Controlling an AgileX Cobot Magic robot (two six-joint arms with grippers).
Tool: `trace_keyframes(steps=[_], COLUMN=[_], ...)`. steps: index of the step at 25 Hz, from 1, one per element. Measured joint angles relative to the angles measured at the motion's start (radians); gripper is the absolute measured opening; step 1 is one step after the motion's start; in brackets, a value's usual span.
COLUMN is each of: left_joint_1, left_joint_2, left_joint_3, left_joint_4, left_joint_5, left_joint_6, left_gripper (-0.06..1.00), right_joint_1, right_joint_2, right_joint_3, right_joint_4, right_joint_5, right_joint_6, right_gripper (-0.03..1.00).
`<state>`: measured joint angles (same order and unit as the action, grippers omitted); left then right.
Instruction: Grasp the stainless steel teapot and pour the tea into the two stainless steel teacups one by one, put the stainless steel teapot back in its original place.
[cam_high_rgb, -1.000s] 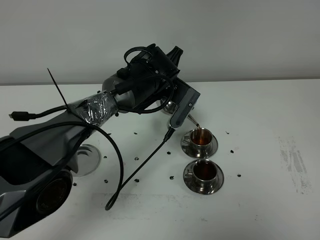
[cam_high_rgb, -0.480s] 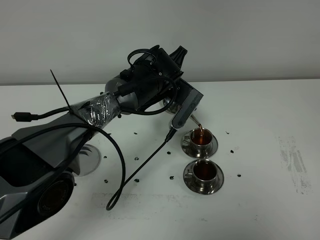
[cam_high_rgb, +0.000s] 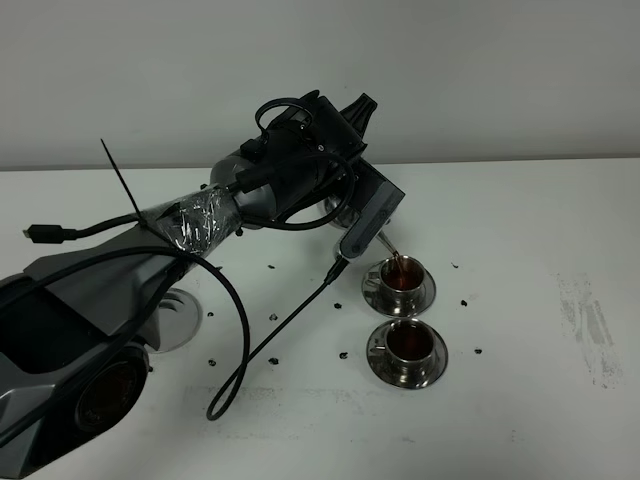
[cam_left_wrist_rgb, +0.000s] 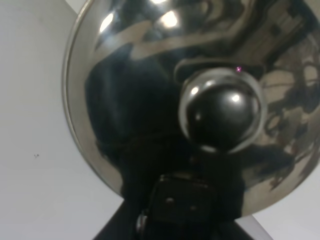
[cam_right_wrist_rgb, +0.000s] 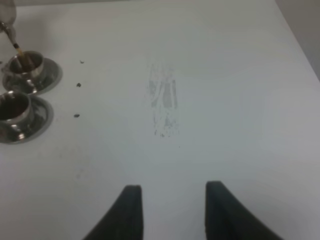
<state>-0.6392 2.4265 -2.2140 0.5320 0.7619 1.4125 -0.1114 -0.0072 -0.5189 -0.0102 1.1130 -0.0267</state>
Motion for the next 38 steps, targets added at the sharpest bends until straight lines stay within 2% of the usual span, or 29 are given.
trace_keyframes(steps=[9, 38], left_joint_1=[0.000, -0.005], left_joint_2=[0.000, 0.000], left_joint_3=[0.000, 0.000], left_joint_4=[0.000, 0.027], left_joint_5=[0.000, -0.032], left_joint_6=[0.055, 0.085], left_gripper=[0.21, 0.21], right_joint_1=[0.000, 0.000], right_joint_2=[0.000, 0.000], right_joint_3=[0.000, 0.000], right_joint_4=[0.000, 0.000], right_joint_5=[0.000, 0.000], right_joint_6=[0.000, 0.000], right_gripper=[0.29, 0.29])
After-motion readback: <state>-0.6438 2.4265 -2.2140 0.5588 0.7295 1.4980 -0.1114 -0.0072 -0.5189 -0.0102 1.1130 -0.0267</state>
